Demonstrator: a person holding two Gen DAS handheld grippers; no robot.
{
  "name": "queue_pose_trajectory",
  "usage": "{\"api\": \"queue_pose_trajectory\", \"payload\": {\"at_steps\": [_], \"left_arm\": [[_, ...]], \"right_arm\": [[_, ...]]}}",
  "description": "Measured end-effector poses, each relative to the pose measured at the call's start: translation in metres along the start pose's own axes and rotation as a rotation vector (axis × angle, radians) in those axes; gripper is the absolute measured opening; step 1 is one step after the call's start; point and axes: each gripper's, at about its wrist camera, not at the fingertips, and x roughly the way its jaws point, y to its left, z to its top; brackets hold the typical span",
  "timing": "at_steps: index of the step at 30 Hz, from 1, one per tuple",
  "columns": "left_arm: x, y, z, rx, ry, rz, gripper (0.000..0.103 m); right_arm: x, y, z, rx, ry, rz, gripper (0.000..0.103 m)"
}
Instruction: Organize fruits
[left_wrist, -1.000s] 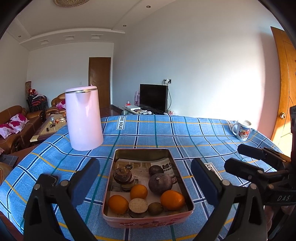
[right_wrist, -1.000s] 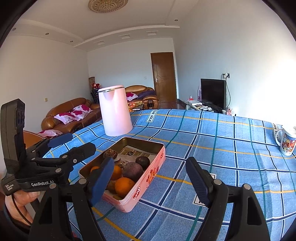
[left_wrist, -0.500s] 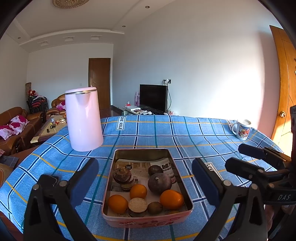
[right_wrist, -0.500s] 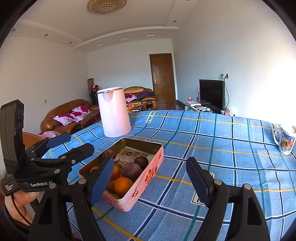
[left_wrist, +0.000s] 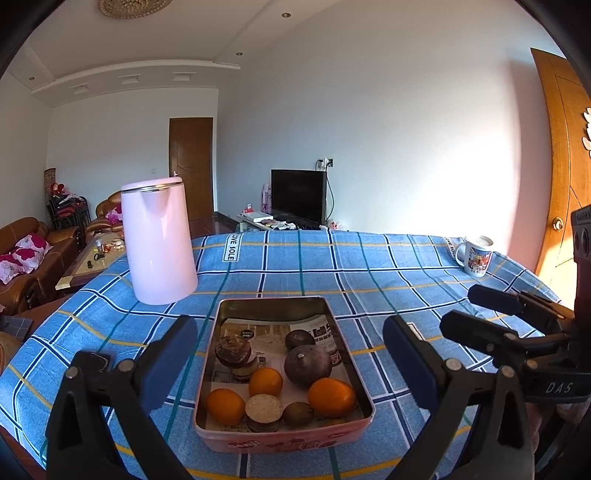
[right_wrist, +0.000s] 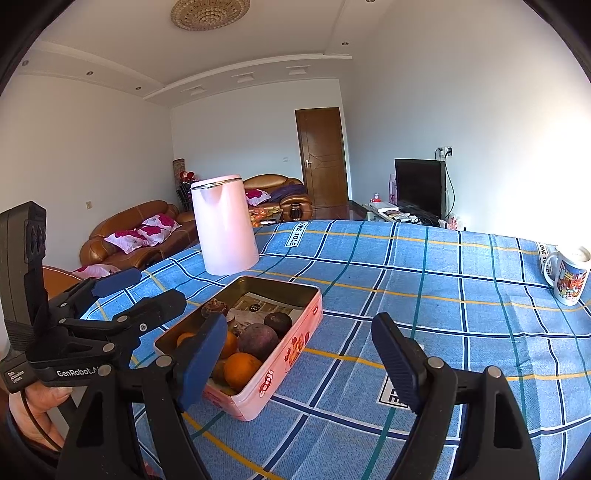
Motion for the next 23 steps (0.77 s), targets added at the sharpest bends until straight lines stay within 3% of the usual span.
{"api": "queue_pose_trajectory", "payload": {"at_steps": [23], "left_arm": [[0.009, -0.006, -0.004, -0.016, 0.054, -0.023, 0.103]], "right_arm": [[0.0, -0.017, -0.006, 0.039, 0.017, -0.019, 0.082]]}}
